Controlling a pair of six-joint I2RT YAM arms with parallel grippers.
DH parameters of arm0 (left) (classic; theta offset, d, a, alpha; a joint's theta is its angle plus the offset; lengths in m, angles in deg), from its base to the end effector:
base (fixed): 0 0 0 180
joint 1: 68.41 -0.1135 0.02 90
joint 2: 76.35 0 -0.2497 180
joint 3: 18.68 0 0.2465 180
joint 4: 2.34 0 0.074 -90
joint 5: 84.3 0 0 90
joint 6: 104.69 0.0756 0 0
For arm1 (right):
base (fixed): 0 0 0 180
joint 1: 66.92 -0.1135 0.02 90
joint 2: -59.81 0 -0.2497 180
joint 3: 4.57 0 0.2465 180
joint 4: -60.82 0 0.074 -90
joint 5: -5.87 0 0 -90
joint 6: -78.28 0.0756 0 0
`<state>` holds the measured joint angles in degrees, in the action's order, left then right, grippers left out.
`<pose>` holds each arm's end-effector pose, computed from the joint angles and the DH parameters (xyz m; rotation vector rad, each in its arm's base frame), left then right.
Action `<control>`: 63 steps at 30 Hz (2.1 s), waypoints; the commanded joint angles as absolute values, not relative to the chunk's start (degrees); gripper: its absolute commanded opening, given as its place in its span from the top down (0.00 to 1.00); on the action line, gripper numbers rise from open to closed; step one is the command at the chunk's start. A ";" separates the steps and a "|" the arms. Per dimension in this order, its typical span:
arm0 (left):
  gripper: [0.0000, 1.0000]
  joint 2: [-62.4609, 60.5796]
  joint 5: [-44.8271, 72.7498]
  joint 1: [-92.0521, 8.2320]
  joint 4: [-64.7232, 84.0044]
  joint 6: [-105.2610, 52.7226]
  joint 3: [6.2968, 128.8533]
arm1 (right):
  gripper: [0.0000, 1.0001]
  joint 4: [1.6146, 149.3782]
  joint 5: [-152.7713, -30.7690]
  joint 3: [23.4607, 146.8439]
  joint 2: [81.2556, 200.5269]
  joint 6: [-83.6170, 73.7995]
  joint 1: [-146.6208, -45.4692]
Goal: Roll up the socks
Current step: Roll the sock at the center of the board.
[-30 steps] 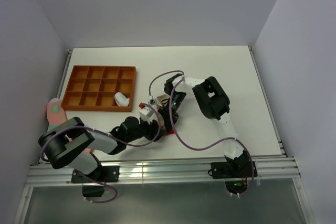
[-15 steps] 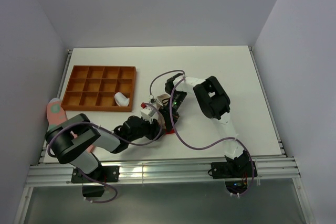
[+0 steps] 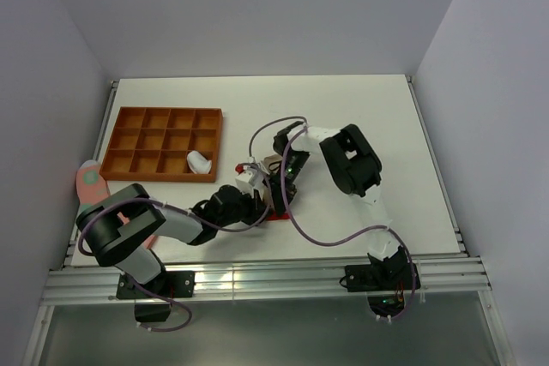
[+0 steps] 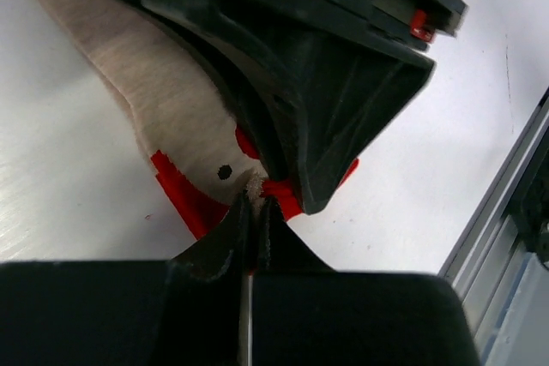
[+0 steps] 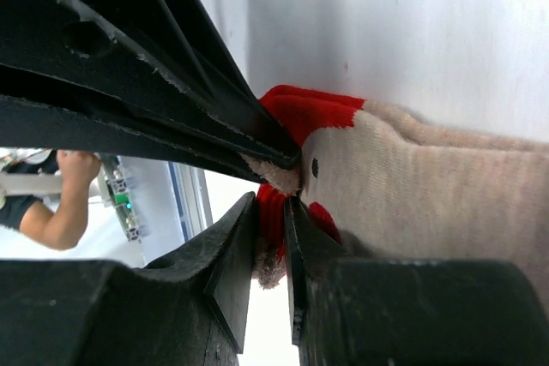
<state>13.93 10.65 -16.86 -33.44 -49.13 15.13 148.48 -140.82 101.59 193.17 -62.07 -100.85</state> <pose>0.1767 -0.2330 0.0937 0.3816 2.1377 -1.0049 0.2652 0.2545 0.0776 1.4626 -2.0611 -1.4190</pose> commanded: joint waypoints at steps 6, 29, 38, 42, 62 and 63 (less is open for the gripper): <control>1.00 14.18 5.96 -16.20 -14.55 -59.85 20.54 | 0.61 130.38 -133.97 90.66 177.79 -47.77 -100.23; 1.00 11.63 15.44 -16.11 13.92 -69.88 31.70 | 0.55 112.80 -123.07 73.88 151.78 -39.67 -88.45; 1.00 12.59 27.84 -22.43 18.51 -70.77 32.76 | 0.60 99.45 -115.26 57.28 132.44 -49.51 -98.34; 1.00 15.58 31.53 -24.64 22.37 -68.40 35.30 | 0.60 94.24 -112.79 50.49 126.97 -51.45 -108.29; 1.00 24.90 42.00 -30.79 28.79 -62.50 37.15 | 0.62 77.63 -95.83 40.11 130.47 -56.46 -135.81; 1.00 25.08 41.91 -30.97 29.14 -61.89 37.33 | 0.63 77.36 -94.95 40.19 131.17 -56.63 -136.26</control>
